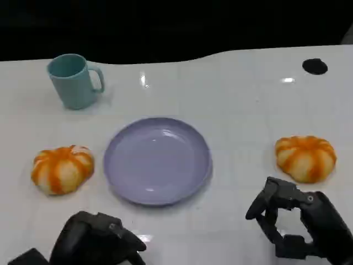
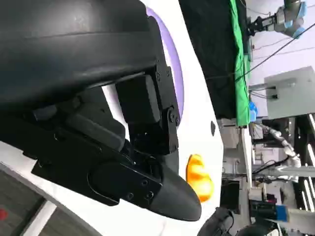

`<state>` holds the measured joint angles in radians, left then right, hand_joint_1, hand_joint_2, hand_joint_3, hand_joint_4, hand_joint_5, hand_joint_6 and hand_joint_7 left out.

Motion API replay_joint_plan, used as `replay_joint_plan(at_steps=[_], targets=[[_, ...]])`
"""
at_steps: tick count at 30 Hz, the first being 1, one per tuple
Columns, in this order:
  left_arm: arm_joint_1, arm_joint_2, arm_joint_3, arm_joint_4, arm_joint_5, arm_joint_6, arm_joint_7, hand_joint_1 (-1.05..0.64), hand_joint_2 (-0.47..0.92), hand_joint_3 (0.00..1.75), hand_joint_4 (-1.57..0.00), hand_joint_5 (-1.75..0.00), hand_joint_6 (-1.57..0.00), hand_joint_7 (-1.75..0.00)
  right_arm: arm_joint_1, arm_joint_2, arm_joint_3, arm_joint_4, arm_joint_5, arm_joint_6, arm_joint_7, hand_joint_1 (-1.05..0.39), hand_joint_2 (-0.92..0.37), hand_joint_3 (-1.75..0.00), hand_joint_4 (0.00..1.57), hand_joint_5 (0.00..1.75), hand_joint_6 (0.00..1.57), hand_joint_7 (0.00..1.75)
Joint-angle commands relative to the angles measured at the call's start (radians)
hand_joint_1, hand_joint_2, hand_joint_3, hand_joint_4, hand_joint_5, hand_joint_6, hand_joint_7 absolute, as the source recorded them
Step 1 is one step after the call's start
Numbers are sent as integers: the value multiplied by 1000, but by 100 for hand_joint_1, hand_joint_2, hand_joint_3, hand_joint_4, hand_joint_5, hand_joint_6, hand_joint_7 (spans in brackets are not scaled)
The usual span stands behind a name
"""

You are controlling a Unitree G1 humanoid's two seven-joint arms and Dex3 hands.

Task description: Grasp the bread from the table and place it into the plate.

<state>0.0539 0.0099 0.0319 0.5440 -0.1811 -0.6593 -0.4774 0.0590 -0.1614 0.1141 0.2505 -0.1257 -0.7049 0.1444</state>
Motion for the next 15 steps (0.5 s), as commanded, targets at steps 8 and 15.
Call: replay_joint_plan(at_steps=[8,15], targets=[[-6,17,2,0,-1,-9,2,-105,92,2,-141,-72,-157,-23,-5,-16,-13,6,2,-9,0,-16,-55,-102,75,175,66,131],[-7,16,3,2,-10,-7,-7,-105,91,2,-141,-72,-157,-23,-7,-18,-13,8,2,-6,2,-16,-55,-101,76,175,65,129]])
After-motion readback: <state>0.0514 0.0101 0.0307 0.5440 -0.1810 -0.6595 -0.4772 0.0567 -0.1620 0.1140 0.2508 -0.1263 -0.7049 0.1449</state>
